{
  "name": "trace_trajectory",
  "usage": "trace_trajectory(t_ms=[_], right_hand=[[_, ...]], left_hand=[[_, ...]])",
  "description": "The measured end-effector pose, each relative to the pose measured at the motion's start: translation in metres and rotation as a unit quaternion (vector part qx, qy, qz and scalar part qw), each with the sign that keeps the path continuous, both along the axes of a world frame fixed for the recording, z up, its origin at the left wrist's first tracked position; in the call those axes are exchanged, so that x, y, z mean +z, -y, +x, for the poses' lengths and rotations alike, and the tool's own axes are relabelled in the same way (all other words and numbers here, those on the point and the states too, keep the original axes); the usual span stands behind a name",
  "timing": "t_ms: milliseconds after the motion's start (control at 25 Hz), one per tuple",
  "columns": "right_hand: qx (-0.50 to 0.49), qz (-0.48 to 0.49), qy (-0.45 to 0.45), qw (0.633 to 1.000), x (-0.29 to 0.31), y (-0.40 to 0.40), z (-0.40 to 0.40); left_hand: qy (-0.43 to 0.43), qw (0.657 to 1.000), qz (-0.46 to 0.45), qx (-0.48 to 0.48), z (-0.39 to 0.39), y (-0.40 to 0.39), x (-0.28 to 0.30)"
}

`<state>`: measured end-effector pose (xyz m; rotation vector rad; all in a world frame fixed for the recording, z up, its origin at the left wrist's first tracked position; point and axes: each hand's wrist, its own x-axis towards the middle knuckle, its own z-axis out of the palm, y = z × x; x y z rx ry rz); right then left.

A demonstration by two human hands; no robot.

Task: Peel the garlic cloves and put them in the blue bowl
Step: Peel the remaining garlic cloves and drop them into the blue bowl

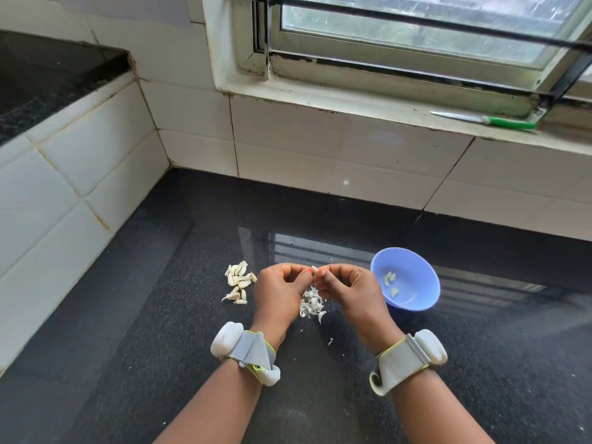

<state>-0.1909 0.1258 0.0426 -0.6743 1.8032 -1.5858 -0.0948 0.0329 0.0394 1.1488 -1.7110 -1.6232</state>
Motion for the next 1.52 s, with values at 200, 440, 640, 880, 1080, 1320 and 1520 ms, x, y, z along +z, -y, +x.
trace_trajectory(t_ms=[200,440,640,880,1080,1320,1520], right_hand=[[0.001,-0.004,0.111,0.994,0.000,-0.001,-0.001],[-0.016,0.036,0.004,0.999,0.001,-0.004,-0.006],[-0.017,0.103,-0.208,0.973,0.009,-0.004,-0.006],[-0.032,0.076,-0.178,0.981,0.012,-0.001,-0.003],[-0.040,0.063,-0.109,0.991,0.011,0.001,0.000],[-0.044,0.015,0.023,0.999,0.005,0.002,0.002],[-0.035,-0.018,0.080,0.996,0.008,0.002,0.003]], left_hand=[[-0.004,1.000,-0.006,0.013,0.001,0.004,-0.003],[0.016,0.993,-0.107,-0.047,0.005,0.001,0.003],[0.082,0.957,-0.266,-0.085,0.006,0.002,0.007],[0.075,0.943,-0.308,-0.098,0.006,-0.003,0.008],[0.087,0.948,-0.295,-0.079,0.005,-0.006,0.012],[0.109,0.953,-0.272,-0.077,0.004,-0.006,0.015],[0.113,0.955,-0.267,-0.069,0.004,-0.003,0.016]])
